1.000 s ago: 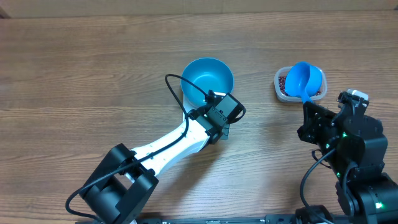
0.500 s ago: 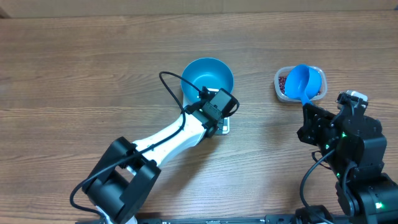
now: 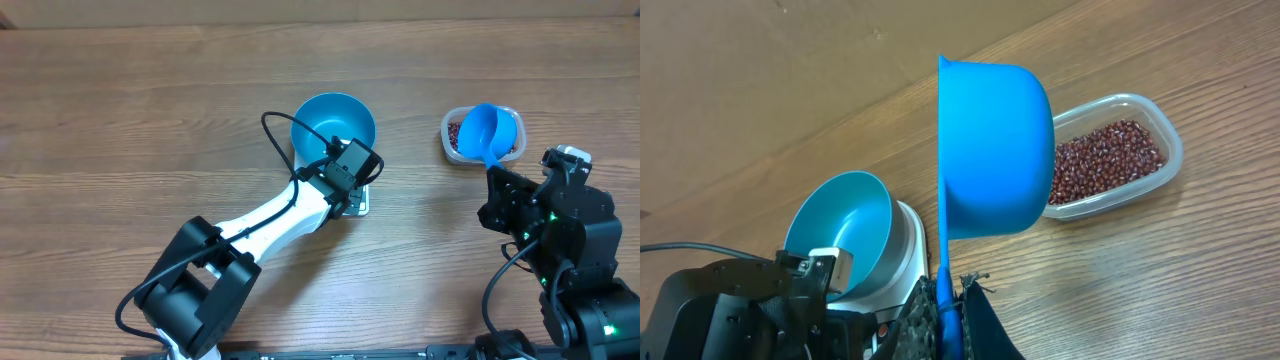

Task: Scoop item into bowl and weigh 150g on scale

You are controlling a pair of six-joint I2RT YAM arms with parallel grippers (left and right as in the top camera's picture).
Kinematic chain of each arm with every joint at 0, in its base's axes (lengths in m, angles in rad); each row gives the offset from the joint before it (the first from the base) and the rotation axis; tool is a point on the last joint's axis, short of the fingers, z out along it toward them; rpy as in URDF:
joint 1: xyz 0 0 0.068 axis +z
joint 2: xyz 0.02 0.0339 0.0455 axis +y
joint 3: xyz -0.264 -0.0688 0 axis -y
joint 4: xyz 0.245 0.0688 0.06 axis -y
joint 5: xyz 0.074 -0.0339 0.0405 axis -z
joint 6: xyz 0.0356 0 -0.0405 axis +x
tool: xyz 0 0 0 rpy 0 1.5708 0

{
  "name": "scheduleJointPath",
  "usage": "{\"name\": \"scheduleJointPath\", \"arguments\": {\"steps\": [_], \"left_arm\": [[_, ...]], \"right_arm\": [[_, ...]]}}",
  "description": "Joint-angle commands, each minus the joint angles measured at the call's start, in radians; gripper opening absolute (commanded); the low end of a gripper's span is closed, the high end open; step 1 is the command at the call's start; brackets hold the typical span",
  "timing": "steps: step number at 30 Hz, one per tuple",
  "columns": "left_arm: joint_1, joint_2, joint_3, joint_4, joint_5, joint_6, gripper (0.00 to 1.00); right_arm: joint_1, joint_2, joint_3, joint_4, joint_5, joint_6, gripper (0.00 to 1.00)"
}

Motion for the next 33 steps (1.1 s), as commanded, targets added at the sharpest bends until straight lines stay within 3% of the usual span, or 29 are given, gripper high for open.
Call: {"name": "scheduleJointPath", "arguments": {"steps": [1,33], "left_arm": [[-0.003,0.012,0.024,0.009,0.018,0.043,0.04],[-0.004,0.067,0.024,0.02,0.05,0.062,0.04]], "right_arm": [[-0.006,-0.007,0.027,0.007,0.01,-0.008,0.04],[-0.007,-0.007,0.027,0.004,0.01,-0.007,0.04]]}}
